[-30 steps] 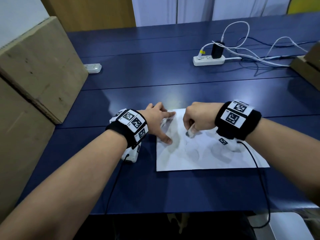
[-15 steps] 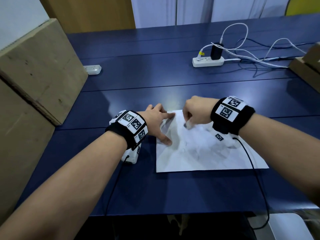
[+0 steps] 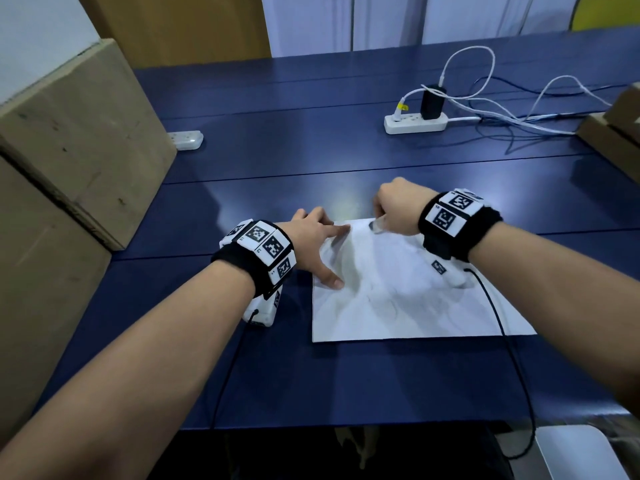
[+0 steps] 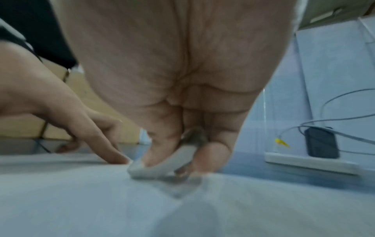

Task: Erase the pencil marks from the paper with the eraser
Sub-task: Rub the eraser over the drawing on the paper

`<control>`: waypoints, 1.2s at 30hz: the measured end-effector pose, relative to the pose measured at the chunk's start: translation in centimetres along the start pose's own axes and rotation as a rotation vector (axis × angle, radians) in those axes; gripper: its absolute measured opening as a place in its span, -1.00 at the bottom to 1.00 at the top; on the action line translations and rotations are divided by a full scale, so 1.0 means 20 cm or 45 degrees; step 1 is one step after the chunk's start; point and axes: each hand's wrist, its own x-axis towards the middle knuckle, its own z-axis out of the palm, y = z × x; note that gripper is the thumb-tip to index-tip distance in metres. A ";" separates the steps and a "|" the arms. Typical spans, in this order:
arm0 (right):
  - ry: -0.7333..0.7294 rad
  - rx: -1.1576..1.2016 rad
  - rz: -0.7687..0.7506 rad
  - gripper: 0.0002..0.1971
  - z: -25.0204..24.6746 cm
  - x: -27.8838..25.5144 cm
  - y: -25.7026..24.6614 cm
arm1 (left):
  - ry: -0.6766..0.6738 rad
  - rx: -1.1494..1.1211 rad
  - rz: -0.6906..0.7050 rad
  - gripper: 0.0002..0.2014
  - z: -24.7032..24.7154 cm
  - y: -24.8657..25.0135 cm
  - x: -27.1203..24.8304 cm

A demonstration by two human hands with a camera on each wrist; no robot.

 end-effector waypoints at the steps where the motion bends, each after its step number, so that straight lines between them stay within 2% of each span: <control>1: 0.020 0.011 0.014 -0.82 0.00 0.01 0.01 | -0.002 0.000 -0.001 0.14 0.00 0.00 0.00; 3: -0.024 0.019 -0.038 -0.82 0.01 -0.03 0.01 | 0.001 0.001 -0.005 0.15 0.00 0.00 0.00; 7: -0.325 -0.053 -0.230 -0.88 0.02 -0.14 -0.04 | 0.001 0.003 -0.015 0.16 0.00 -0.01 0.00; 9: -0.279 -0.066 -0.219 -0.88 0.02 -0.11 -0.03 | 0.002 0.008 -0.011 0.15 0.01 0.00 0.00; 12: -0.082 0.000 -0.054 -0.77 -0.01 -0.01 0.00 | 0.005 0.016 -0.002 0.15 0.00 0.00 0.00; 14: -0.027 0.031 -0.011 -0.75 -0.01 0.00 0.02 | 0.007 0.002 -0.004 0.15 0.00 0.00 0.00; 16: -0.060 0.030 -0.056 -0.79 0.00 -0.04 0.02 | 0.024 -0.017 -0.001 0.15 0.01 -0.01 0.00; 20: -0.318 -0.069 -0.272 -0.95 0.02 -0.14 -0.04 | 0.037 -0.058 0.005 0.15 0.02 -0.03 0.00; 22: -0.260 -0.065 -0.249 -0.92 0.01 -0.11 -0.04 | 0.039 -0.056 0.017 0.14 0.02 -0.02 0.00; 25: -0.035 0.044 -0.075 -0.85 0.00 -0.01 0.01 | 0.050 -0.048 0.024 0.13 0.02 -0.02 -0.01; 27: 0.023 0.068 -0.038 -0.82 0.00 0.00 0.04 | 0.056 -0.046 0.021 0.12 0.02 -0.02 -0.02; 29: -0.034 0.081 -0.086 -0.85 0.00 -0.04 0.04 | 0.065 -0.053 0.018 0.14 0.03 -0.02 -0.02; 33: -0.316 -0.044 -0.222 -0.89 0.02 -0.13 -0.01 | 0.082 -0.087 0.013 0.19 0.04 -0.03 -0.02; 36: -0.136 0.002 -0.125 -0.85 0.00 -0.07 0.02 | 0.080 -0.081 0.019 0.22 0.04 -0.03 -0.02</control>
